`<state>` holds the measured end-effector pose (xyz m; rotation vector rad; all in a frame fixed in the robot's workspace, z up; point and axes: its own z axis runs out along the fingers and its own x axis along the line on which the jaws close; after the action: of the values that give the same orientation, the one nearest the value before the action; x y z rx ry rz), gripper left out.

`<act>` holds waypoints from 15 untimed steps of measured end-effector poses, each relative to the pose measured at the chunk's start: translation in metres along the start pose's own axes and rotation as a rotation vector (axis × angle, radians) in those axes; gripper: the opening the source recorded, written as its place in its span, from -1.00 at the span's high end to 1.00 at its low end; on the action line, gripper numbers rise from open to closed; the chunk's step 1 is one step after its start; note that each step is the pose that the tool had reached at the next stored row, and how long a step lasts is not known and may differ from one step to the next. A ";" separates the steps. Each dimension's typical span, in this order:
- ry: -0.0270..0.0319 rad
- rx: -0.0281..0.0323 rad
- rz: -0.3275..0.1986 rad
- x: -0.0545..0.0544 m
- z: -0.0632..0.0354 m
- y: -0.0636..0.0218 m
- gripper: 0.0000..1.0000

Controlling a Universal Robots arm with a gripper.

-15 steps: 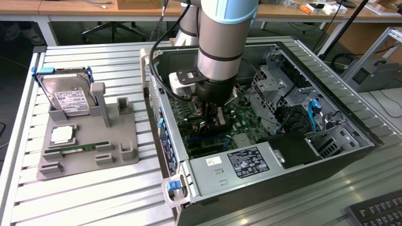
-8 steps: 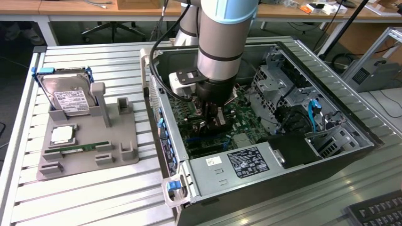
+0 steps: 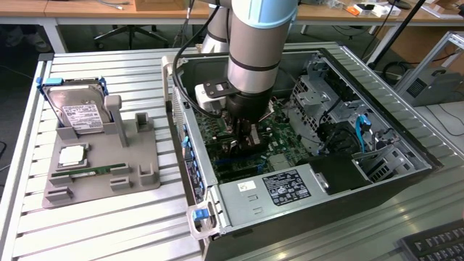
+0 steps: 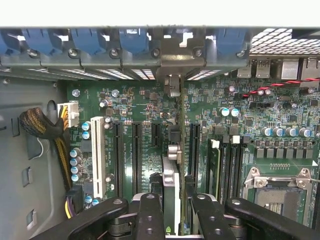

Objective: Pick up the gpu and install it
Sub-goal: 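Insert the gpu into the slot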

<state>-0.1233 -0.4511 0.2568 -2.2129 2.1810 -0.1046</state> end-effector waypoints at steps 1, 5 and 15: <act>0.0000 0.0000 0.000 0.000 0.0002 0.0000 0.47; 0.0002 -0.0001 0.000 0.000 0.0010 0.0001 0.47; 0.0001 -0.0001 0.000 0.000 0.0013 0.0001 0.47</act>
<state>-0.1233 -0.4509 0.2554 -2.2129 2.1811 -0.1046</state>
